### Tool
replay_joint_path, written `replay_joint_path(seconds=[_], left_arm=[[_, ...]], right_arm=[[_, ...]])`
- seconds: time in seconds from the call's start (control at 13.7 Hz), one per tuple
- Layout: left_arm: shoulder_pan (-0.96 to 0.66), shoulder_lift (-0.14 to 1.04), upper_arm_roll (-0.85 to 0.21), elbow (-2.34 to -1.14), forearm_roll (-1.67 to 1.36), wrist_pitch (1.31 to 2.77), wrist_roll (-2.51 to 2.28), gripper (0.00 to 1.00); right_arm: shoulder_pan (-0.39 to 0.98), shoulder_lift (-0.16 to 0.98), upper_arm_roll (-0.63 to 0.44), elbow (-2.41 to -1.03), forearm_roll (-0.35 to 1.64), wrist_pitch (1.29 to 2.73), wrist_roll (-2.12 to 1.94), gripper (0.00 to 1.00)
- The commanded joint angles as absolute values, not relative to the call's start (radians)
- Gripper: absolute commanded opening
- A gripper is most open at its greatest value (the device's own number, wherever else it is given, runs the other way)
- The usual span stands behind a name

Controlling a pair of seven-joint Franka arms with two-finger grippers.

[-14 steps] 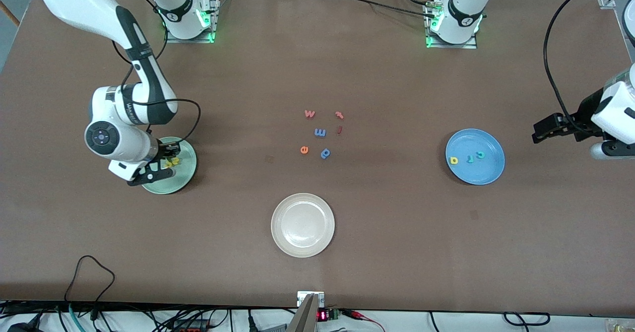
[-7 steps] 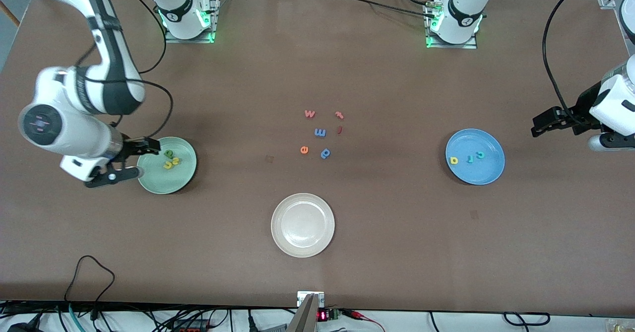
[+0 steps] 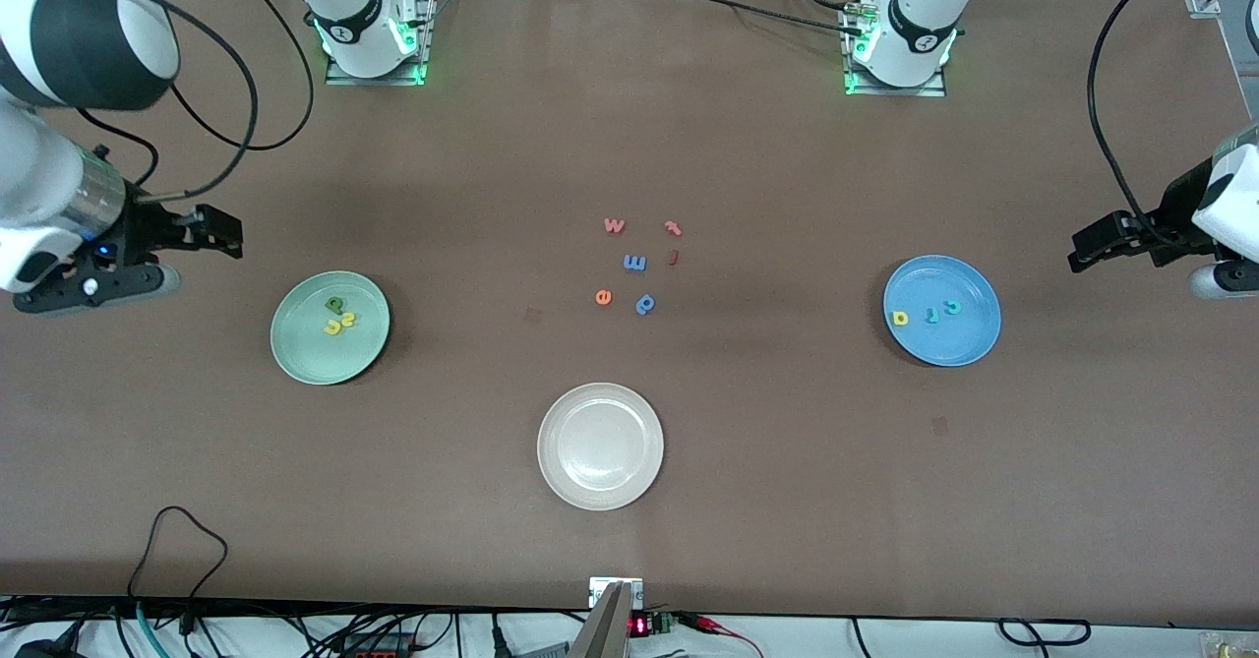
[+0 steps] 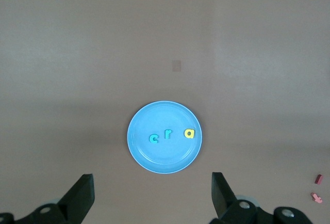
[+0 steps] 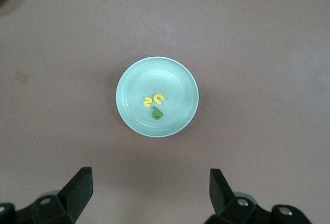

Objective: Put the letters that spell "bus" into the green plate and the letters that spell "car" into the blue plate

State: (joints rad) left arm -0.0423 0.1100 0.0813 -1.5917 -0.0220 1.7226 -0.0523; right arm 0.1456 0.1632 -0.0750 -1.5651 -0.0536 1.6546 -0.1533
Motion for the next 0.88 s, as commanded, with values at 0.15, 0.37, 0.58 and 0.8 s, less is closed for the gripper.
replay_joint_path(seconds=[0.15,0.37,0.58,0.8], left_arm=[[-0.02,0.104,0.081,-1.592,-0.031,1.686,-0.026,1.0],[-0.021,0.11,0.075,-1.591,-0.034,1.69,-0.028,1.0],[-0.021,0.104,0.072,-1.586,-0.034,1.686,-0.028,1.0],[-0.021,0.097,0.069,-1.586,-0.034,1.68,-0.028,1.0]], right_arm=[[0.13,0.083,-0.067,-1.634,-0.049,1.663,-0.135,1.0],[0.135,0.086,-0.066,-1.612,-0.058,1.652,-0.005,1.0],[0.127,0.086,-0.066,-1.614,-0.057,1.649,-0.002,1.0],[0.121,0.086,-0.071,-1.612,-0.052,1.651,-0.05,1.0]])
